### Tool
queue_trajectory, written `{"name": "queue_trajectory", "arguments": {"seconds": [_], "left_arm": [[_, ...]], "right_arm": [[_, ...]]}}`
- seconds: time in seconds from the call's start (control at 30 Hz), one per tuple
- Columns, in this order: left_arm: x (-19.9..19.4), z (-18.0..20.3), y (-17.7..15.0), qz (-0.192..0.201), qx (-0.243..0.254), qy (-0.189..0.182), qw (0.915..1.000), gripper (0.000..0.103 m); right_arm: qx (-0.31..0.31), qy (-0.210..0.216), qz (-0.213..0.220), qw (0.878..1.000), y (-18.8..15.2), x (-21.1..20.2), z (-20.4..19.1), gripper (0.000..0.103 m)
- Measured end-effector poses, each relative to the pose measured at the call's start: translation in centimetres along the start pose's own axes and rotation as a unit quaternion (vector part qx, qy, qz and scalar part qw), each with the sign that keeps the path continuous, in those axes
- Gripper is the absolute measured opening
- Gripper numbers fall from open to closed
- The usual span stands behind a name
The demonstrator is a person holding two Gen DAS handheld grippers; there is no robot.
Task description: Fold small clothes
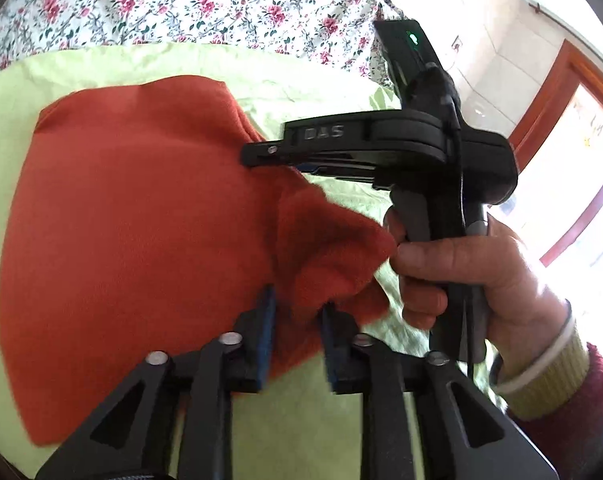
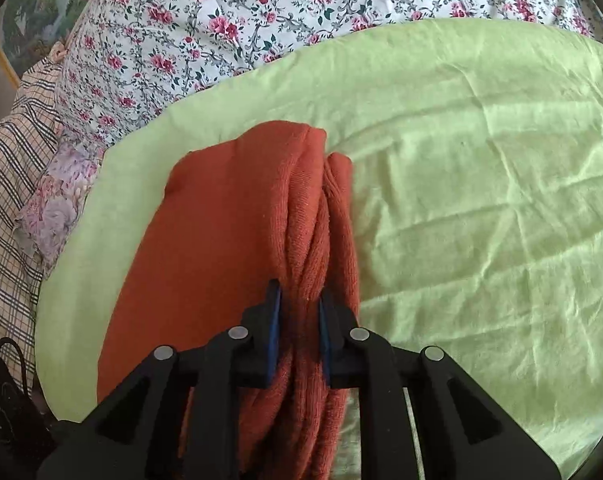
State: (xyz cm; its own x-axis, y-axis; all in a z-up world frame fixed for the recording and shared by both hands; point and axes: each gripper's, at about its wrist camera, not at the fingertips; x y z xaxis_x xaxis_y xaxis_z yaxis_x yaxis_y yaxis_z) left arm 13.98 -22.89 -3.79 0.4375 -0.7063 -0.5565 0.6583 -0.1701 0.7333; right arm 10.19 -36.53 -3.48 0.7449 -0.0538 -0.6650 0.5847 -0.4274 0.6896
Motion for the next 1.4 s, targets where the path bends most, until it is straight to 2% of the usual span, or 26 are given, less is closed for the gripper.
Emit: {"name": "queue_trajectory", "arguments": {"seconds": [0.17, 0.23, 0.27, 0.3, 0.33, 0.43, 0.57, 0.67, 0.73, 0.77, 0.8, 0.83, 0.87, 0.9, 0.93, 1.0, 1.07, 1.2, 1.4], "left_arm": [[-4.4, -2.0, -1.0, 0.020, -0.024, 0.008, 0.9995, 0.049], [-6.1, -3.6, -1.3, 0.030, -0.043, 0.016, 0.9985, 0.058], [-6.9, -4.7, -1.2, 0.037, -0.054, 0.021, 0.9977, 0.062], [-7.5, -5.9, -0.9, 0.045, -0.064, 0.024, 0.9966, 0.070], [-7.9, -6.8, -0.6, 0.053, -0.071, 0.027, 0.9958, 0.076], [-8.6, -10.0, 0.2, 0.069, -0.094, 0.050, 0.9920, 0.081], [-7.6, -13.9, 0.3, 0.046, -0.154, 0.043, 0.9861, 0.081], [-5.1, -15.9, -0.1, 0.016, -0.163, 0.056, 0.9849, 0.081], [-3.4, -16.8, 0.0, 0.005, -0.172, 0.047, 0.9839, 0.082], [-3.0, -17.0, 0.2, 0.013, -0.172, 0.038, 0.9843, 0.081], [-2.8, -17.0, 0.3, 0.015, -0.168, 0.029, 0.9852, 0.076], [-2.1, -17.1, 0.7, 0.011, -0.168, 0.022, 0.9856, 0.056], [-1.5, -17.3, 1.0, 0.005, -0.173, 0.019, 0.9847, 0.046], [-1.3, -17.5, 1.2, 0.006, -0.177, 0.015, 0.9841, 0.032], [-1.6, -17.6, 1.5, 0.011, -0.175, 0.011, 0.9844, 0.025], [-2.9, -16.9, 1.8, 0.027, -0.163, 0.015, 0.9862, 0.022], [-5.4, -16.5, 1.8, 0.047, -0.152, 0.024, 0.9870, 0.022], [-11.3, -16.6, 0.6, 0.077, -0.136, 0.043, 0.9868, 0.021], [-20.3, -18.8, -3.6, 0.101, -0.125, 0.096, 0.9823, 0.021]], "right_arm": [[0.009, -0.014, 0.011, 1.000, -0.5, -2.0, 0.2, 0.028], [0.016, -0.020, 0.010, 1.000, -0.9, -2.6, 0.5, 0.036], [0.020, -0.021, 0.009, 1.000, -1.0, -2.7, 0.6, 0.044], [0.027, -0.022, 0.008, 0.999, -1.2, -3.0, 0.8, 0.052], [0.037, -0.017, 0.007, 0.999, -1.5, -3.3, 1.2, 0.054], [0.064, 0.009, 0.003, 0.998, -1.9, -3.4, 1.8, 0.057], [0.101, 0.036, -0.006, 0.994, -2.3, -2.7, 2.5, 0.058], [0.103, 0.034, -0.014, 0.994, -2.3, -1.8, 2.6, 0.058], [0.104, 0.034, -0.020, 0.994, -2.3, -1.2, 2.5, 0.058], [0.106, 0.040, -0.027, 0.993, -2.2, -0.6, 2.4, 0.058], [0.108, 0.045, -0.031, 0.993, -2.2, -0.2, 2.3, 0.058], [0.105, 0.049, -0.035, 0.993, -2.1, 0.3, 2.0, 0.057], [0.101, 0.050, -0.037, 0.993, -2.1, 0.5, 1.6, 0.047], [0.098, 0.053, -0.041, 0.993, -2.1, 0.8, 1.2, 0.035], [0.099, 0.056, -0.046, 0.992, -2.1, 1.0, 0.9, 0.033], [0.082, 0.041, -0.039, 0.995, -2.1, 0.7, -0.4, 0.026], [0.074, 0.035, -0.025, 0.996, -2.2, -0.1, -1.6, 0.025], [0.071, 0.077, -0.018, 0.994, -3.4, -0.8, -4.5, 0.024], [0.053, 0.148, -0.024, 0.987, -6.3, 1.0, -11.3, 0.024]]}}
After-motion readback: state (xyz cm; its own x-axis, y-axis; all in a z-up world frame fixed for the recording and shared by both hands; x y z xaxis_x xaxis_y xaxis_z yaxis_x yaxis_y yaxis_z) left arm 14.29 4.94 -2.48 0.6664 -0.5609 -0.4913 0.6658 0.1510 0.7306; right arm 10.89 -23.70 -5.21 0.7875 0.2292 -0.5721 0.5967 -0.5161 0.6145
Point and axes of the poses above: each gripper's, at about its wrist camera, not at the fingertips, and x roughly the way its jaws point, z to its right, y to its top, and after that the axes turned 9 degrees about z, right-handed
